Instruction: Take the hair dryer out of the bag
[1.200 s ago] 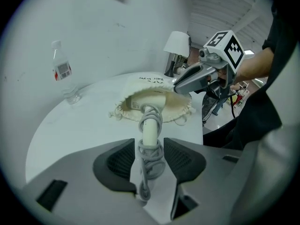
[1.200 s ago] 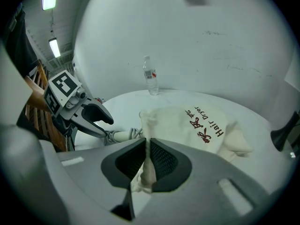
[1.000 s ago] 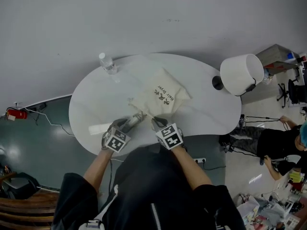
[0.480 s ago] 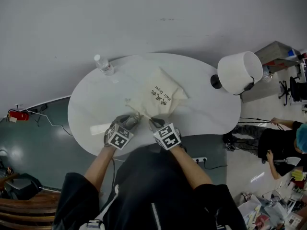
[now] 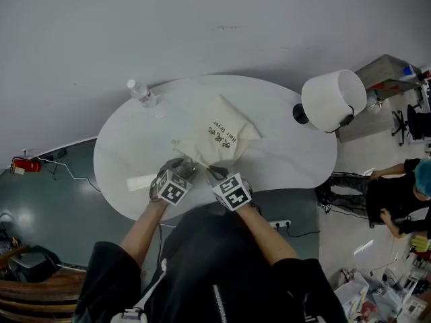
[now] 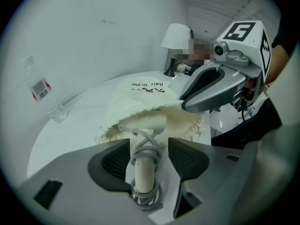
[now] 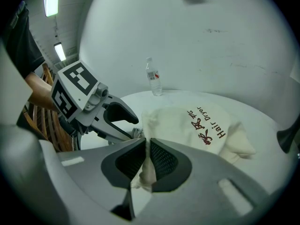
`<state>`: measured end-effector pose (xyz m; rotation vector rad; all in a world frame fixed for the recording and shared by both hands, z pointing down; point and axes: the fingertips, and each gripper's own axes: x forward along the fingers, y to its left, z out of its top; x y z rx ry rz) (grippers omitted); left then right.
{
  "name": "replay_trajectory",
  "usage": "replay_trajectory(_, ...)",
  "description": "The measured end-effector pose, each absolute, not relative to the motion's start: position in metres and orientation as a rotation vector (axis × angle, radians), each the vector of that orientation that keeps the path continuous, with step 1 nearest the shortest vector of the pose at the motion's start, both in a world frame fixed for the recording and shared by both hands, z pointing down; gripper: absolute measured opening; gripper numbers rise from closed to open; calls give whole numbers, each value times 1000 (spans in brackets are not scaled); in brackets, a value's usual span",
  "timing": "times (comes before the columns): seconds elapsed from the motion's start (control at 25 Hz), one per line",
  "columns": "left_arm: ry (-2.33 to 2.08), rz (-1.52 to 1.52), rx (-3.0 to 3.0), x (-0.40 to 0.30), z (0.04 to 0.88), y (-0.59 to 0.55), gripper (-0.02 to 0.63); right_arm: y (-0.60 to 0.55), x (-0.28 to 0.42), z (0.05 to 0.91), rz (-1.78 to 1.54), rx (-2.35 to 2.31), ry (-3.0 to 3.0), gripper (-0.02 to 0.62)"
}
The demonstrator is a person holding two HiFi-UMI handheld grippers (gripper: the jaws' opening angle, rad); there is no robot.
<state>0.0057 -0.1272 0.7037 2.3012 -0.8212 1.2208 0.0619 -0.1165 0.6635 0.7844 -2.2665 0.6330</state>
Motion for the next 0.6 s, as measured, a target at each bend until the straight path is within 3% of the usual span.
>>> replay_trajectory(0.6, -757, 1351, 2206, 17, 741, -143, 241, -114, 61, 656, 676, 781, -2278, 31)
